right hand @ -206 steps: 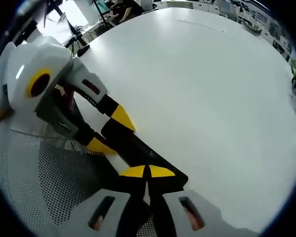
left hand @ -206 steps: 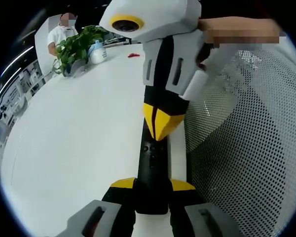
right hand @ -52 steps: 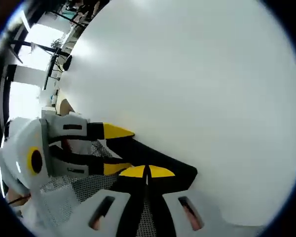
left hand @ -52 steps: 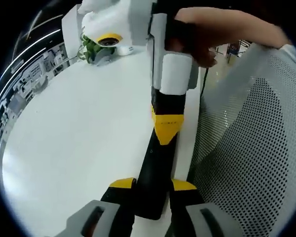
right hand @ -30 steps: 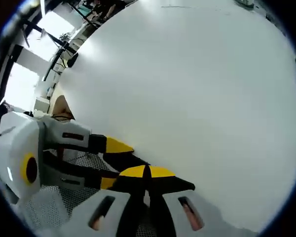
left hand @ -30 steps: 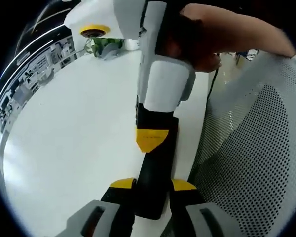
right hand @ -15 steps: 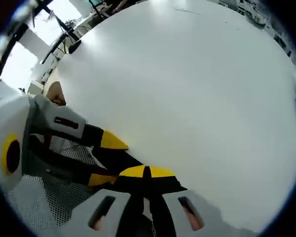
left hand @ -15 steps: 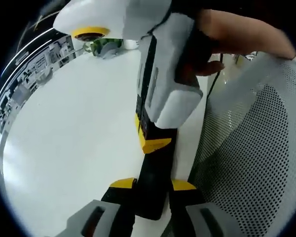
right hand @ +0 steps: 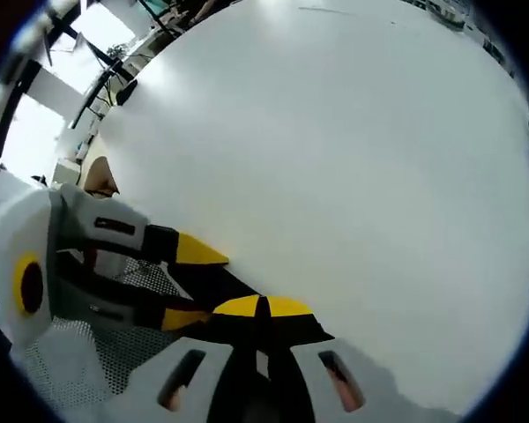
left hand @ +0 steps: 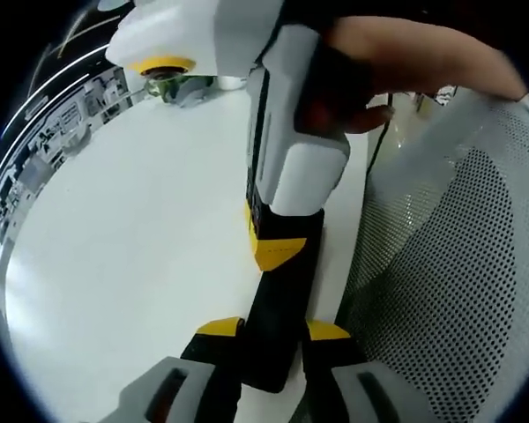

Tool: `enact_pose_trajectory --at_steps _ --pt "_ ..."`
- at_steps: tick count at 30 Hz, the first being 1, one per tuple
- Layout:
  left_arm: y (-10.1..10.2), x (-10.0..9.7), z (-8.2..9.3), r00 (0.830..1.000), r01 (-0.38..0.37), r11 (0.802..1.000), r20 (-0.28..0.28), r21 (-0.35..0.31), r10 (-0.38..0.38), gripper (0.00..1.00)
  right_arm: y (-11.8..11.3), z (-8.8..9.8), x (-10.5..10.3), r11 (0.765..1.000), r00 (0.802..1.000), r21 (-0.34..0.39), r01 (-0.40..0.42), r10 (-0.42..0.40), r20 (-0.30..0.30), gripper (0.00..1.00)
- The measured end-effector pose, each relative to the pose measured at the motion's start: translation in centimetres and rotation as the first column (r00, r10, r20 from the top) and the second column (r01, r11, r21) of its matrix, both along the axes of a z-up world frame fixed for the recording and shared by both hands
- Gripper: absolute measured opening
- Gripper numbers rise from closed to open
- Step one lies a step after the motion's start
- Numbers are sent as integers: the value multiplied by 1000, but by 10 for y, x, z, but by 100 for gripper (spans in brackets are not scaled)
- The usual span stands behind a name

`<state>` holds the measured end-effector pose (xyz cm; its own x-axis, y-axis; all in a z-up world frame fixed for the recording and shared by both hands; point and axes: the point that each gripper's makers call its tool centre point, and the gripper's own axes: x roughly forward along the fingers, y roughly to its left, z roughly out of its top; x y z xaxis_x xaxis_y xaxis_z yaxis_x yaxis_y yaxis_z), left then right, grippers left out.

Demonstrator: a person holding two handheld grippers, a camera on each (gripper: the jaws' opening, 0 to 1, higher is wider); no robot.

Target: Press the specified remote control buttons in sequence, fully releasing each button before pressing the next.

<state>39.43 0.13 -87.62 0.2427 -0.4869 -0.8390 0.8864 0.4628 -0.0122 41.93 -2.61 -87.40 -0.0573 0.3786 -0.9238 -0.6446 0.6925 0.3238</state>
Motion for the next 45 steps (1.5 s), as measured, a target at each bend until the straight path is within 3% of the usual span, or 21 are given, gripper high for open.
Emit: enact_pose_trajectory --at_steps 9,18,20,26,28,32,38,45 --pt "0 0 0 1000 9 1000 2 -1 -9 25 4 2 -4 999 999 26 20 -19 -34 0" --pt "0 1 -1 1000 10 1000 1 -1 -10 25 9 -1 -1 999 998 4 -36 36 59 0" --pt "0 1 -1 1000 11 1000 1 0 -11 25 10 -1 0 999 998 -3 -32 32 55 0" --pt "0 1 -1 1000 9 1000 3 -2 -9 25 7 -3 0 998 1000 54 17 -17 -5 0" --pt "0 1 -1 1000 12 1000 5 -2 -12 26 -2 -3 2 999 999 19 34 -34 -25 0" --pt "0 1 -1 1000 13 1000 4 -5 -13 26 -2 5 -8 997 991 55 57 -50 -121 0" --pt "0 1 0 1000 22 1000 8 -9 -22 26 2 3 -8 999 991 34 14 -10 -132 0" --pt "0 1 -1 1000 22 1000 8 -8 -22 26 3 1 -8 998 975 -20 -54 49 -216 0"
